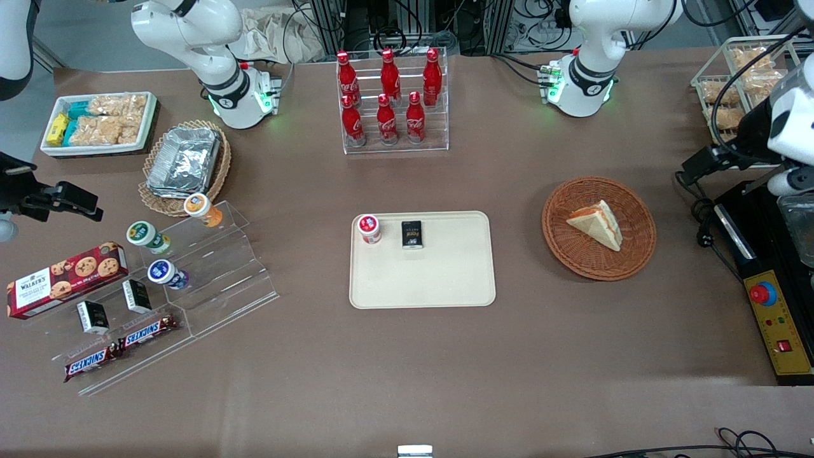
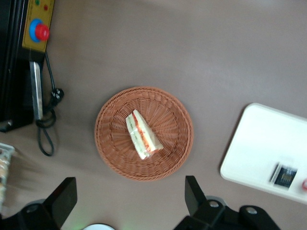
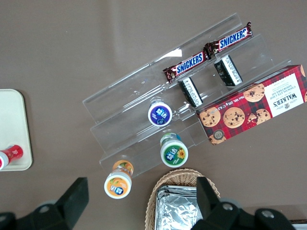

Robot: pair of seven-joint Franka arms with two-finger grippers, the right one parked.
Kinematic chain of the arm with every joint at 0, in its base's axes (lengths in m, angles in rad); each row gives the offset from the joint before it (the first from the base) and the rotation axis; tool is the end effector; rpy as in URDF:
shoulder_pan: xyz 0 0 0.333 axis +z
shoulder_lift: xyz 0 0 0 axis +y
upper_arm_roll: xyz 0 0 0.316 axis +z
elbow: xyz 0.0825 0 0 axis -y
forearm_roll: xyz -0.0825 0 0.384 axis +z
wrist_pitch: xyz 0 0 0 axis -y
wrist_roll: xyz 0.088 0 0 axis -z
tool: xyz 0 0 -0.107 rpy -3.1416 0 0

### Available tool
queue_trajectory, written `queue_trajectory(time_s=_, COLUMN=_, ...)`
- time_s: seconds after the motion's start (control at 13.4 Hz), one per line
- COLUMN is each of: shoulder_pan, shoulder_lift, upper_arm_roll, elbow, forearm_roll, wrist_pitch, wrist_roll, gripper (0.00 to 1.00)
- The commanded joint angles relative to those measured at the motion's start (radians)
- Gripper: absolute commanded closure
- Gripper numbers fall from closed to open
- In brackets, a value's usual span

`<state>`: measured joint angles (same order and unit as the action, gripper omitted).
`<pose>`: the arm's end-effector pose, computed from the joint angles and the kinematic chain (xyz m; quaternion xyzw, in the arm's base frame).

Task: Place sandwich from basket to tray
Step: 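Reach the open left gripper down over the sandwich in the wicker basket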

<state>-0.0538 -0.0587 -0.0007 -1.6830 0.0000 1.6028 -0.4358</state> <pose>0.5366 -0.0293 0.6063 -0.9818 -0.1895 0.0104 0.0026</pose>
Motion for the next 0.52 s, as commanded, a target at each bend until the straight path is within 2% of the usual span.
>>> queue_trajectory(time_s=0.0, shoulder_pan=0.005, shoulder_lift=-0.038, upper_arm_roll=-0.013, elbow=-0.165, forearm_roll=0.011, wrist_pitch=0.129, wrist_roll=-0.235, gripper=0.0)
queue_trajectory(time_s=0.3, shoulder_pan=0.006, shoulder_lift=-0.038, upper_arm_roll=-0.021, elbow=-0.355, forearm_roll=-0.001, wrist_pitch=0.3, wrist_roll=-0.501, gripper=0.0)
queue_trajectory(time_s=0.45, shoulder_pan=0.006, shoulder_lift=-0.036, upper_arm_roll=-0.021, elbow=-0.481, forearm_roll=-0.009, wrist_pitch=0.421, wrist_roll=-0.543, gripper=0.0)
